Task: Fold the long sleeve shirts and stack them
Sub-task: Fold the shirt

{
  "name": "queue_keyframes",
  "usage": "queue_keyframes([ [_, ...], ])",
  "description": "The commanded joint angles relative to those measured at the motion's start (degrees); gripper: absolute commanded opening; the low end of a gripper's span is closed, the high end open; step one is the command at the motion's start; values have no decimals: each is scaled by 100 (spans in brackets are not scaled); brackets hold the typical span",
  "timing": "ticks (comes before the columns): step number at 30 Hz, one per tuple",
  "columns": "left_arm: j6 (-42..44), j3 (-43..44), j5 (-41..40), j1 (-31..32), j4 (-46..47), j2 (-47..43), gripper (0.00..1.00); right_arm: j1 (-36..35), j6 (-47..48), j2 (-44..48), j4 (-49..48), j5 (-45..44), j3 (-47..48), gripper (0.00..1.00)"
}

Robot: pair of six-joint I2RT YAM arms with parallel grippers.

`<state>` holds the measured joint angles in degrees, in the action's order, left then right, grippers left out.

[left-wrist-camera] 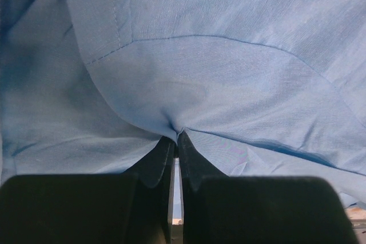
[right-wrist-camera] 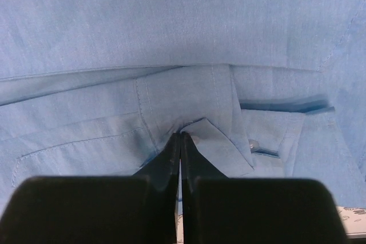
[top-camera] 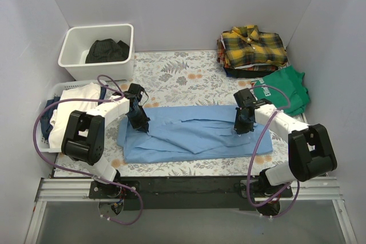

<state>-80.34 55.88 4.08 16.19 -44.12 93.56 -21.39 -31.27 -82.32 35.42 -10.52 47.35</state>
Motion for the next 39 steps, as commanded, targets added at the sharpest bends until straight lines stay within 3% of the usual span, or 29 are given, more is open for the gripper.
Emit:
queue_keyframes([
  [1,71,-33,49,-37,79,4,0,12,-2,383,149,-28,72,1],
  [9,114,-33,67,-45,105,13,0,12,-125,1683,343,-547,134,1],
  [19,123,-59,102,-45,123,-22,0,12,-441,2264,527,-1513,125,1],
  [28,123,-51,102,-45,105,13,0,12,-21,3231,-315,-1787,-322,1],
  [32,123,2,102,-45,96,66,0,29,60,3066,-370,-1612,-411,1],
  [35,132,81,111,-37,70,119,0,29,-317,2224,61,-1313,-367,2],
  [36,132,99,120,-36,61,119,0,29,-458,2055,305,-1268,-367,13],
  [38,141,151,120,-45,52,128,2,38,-748,1521,508,-1119,-350,23],
  [39,132,160,128,-45,35,145,4,47,-854,1361,632,-1101,-280,35],
])
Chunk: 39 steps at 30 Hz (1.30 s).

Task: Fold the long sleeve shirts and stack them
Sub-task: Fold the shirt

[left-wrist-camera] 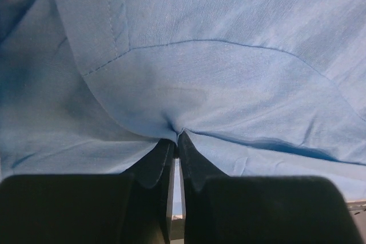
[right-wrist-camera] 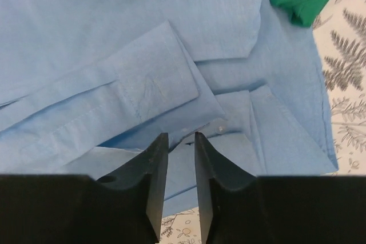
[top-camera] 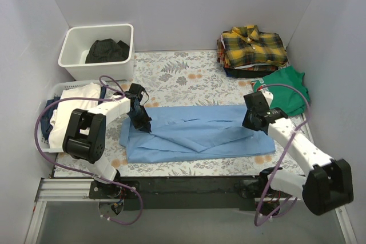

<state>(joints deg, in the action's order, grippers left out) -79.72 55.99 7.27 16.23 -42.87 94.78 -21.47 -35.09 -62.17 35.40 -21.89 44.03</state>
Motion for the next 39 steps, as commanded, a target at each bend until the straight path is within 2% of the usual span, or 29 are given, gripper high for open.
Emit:
queue_keyframes([
  [1,88,158,-191,-50,-98,14,7,47,-490,-795,774,88,88,40],
  [2,97,167,-182,-50,-107,14,14,47,-577,-1049,863,54,132,43],
  [3,97,167,-199,-50,-107,23,17,47,-595,-1147,916,27,228,46],
  [5,124,167,-217,-50,-134,14,22,47,-534,-1271,995,-43,360,47],
  [12,150,158,-516,-41,-274,-118,26,38,185,-1016,627,-158,1072,48],
  [16,141,114,-533,-50,-257,-162,27,20,433,-1244,547,184,1353,48],
  [20,124,149,-533,-50,-266,-206,30,12,424,-1394,504,763,1223,44],
  [25,281,298,-455,-41,-178,-425,45,-94,625,-1306,101,1431,933,42],
  [29,352,588,-481,-50,-160,-680,55,-94,846,-1744,73,2039,791,42],
  [39,343,642,-498,-41,-371,-970,56,178,1030,-2940,-278,1723,1177,40],
])
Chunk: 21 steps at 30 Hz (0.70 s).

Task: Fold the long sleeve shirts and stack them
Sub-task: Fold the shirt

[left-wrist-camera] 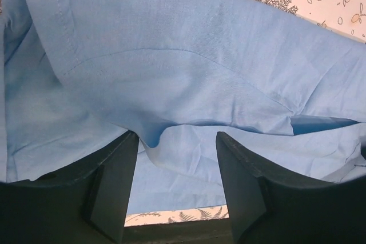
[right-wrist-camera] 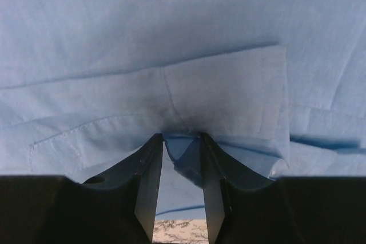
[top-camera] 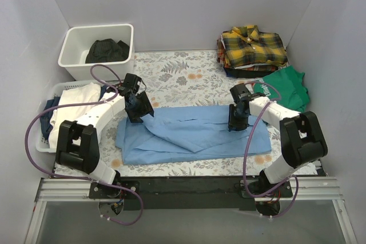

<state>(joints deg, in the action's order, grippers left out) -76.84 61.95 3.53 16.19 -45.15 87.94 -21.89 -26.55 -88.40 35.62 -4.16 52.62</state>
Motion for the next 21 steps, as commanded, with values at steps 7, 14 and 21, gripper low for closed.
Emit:
queue_keyframes([
  [7,81,-17,-283,-36,-433,-629,57,580,281,-1223,-301,-120,732,37],
  [14,169,-87,-134,-45,-434,-717,58,598,281,-742,-161,-250,890,36],
  [21,196,-192,393,-36,14,-533,57,589,264,-327,-2,-533,1522,37],
])
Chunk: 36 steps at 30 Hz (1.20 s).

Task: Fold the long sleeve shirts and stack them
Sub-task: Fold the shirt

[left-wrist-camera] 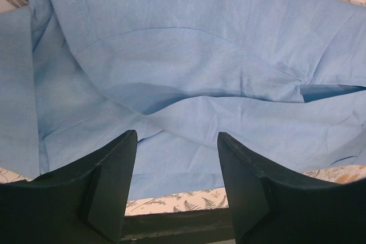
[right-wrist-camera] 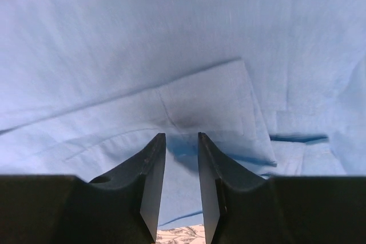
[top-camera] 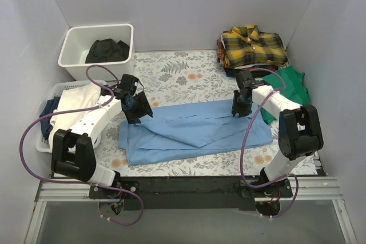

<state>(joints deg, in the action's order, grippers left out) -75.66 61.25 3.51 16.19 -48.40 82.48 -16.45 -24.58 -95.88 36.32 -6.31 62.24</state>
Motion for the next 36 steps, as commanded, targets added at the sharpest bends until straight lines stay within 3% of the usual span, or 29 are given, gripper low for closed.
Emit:
queue_keyframes([
  [1,60,-88,448,-28,453,145,57,45,41,464,-81,-310,631,37],
  [6,-98,27,974,-19,972,479,56,36,67,596,51,-231,965,38],
  [14,-28,-534,1363,166,1166,630,54,-236,138,491,288,261,1071,38],
  [24,-326,-1396,555,166,1009,549,55,-447,216,350,297,595,887,37],
  [36,-266,-1002,-237,87,849,1023,58,-447,287,306,332,587,685,37],
])
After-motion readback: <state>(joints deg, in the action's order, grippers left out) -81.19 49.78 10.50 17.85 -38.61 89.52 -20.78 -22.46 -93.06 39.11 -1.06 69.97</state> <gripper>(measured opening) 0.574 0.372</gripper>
